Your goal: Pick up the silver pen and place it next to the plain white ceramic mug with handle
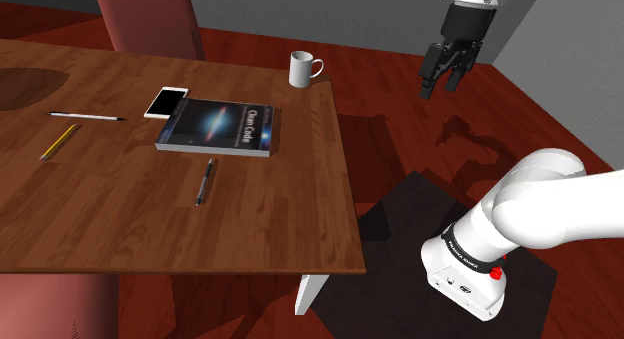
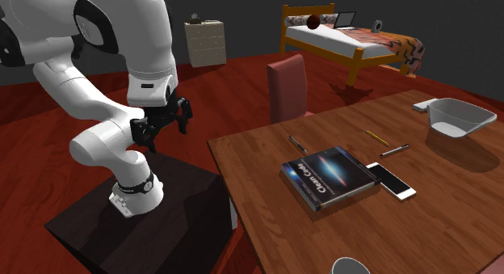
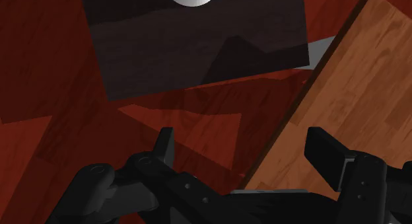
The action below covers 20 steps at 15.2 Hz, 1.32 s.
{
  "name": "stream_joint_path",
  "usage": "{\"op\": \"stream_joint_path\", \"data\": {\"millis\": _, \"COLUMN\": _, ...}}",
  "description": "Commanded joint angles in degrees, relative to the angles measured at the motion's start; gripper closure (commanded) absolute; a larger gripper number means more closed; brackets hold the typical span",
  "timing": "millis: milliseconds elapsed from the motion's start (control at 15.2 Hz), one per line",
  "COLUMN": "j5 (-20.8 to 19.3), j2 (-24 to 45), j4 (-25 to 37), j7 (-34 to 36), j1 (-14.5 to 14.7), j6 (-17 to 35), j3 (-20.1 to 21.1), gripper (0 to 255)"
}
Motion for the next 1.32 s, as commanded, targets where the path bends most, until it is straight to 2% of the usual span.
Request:
{"op": "stream_joint_path", "data": {"millis": 0, "j5": 0.0, "j2": 0.0, "j4": 0.0, "j7": 0.0, "j1": 0.0, "j6": 0.0, "j3": 0.0, "gripper": 0}}
{"op": "stream_joint_path", "data": {"millis": 330, "j5": 5.83, "j2": 1.18, "j4": -3.1, "j7": 9.03, "j1": 1.48, "j6": 5.95, "j3": 6.53, "gripper": 0}}
{"op": "stream_joint_path", "data": {"millis": 726, "j5": 11.85, "j2": 6.06, "j4": -4.03, "j7": 19.42, "j1": 3.16, "j6": 14.3, "j3": 14.55, "gripper": 0}}
{"op": "stream_joint_path", "data": {"millis": 1254, "j5": 16.01, "j2": 17.83, "j4": -0.29, "j7": 33.1, "j1": 3.58, "j6": 26.19, "j3": 25.22, "gripper": 0}}
